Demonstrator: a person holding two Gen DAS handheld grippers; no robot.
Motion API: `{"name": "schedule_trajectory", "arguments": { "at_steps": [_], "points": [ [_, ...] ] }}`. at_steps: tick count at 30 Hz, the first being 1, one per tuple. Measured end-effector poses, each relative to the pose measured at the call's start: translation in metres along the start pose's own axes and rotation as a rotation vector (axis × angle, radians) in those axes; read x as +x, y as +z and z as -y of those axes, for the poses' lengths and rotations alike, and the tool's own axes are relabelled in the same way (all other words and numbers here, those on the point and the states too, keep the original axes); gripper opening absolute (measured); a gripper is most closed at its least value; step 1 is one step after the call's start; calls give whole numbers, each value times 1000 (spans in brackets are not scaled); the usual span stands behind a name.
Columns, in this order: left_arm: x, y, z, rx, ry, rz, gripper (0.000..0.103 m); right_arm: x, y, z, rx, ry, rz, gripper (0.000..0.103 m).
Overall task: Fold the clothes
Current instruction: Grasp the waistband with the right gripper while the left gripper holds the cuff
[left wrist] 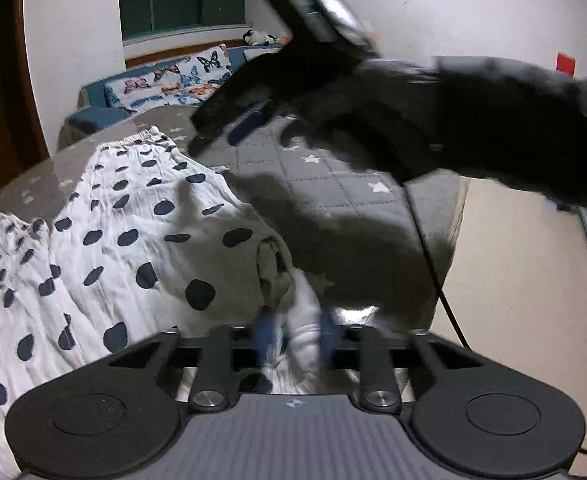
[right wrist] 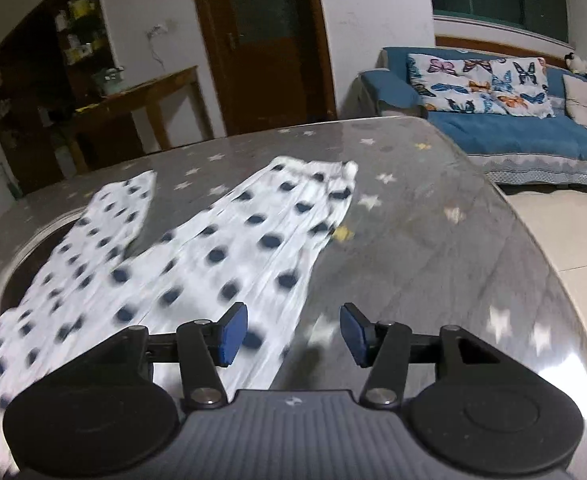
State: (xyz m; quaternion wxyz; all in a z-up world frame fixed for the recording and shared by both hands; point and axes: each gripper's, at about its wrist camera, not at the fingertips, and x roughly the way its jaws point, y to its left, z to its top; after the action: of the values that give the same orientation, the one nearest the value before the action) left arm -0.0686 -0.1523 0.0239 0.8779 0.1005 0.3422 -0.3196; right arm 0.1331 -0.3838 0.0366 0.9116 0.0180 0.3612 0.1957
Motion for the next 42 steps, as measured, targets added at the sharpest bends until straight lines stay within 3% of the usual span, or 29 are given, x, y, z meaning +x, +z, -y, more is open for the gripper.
{"name": "schedule_trajectory", "arguments": {
  "at_steps": [10,19,23,26,32,42],
  "points": [
    [-21,13,-31,-156,-102,48,12,97,69,17,38,-83,-29,47],
    [-28,17,-43,-206,-139,68,12,149,97,24,61,-145,-23,42],
    [-33,15,-43,-221,-139,82,12,154,100,23,67,-162,-14,15],
    [-41,13,-43,-227,-135,103,12,150,103,21,65,-178,-5,8],
    [-64,6,-46,-251,-114,154,11,121,128,0,31,-176,54,6],
    [-127,-25,-69,-373,2,252,11,93,180,-81,-33,-127,148,5]
  ]
}}
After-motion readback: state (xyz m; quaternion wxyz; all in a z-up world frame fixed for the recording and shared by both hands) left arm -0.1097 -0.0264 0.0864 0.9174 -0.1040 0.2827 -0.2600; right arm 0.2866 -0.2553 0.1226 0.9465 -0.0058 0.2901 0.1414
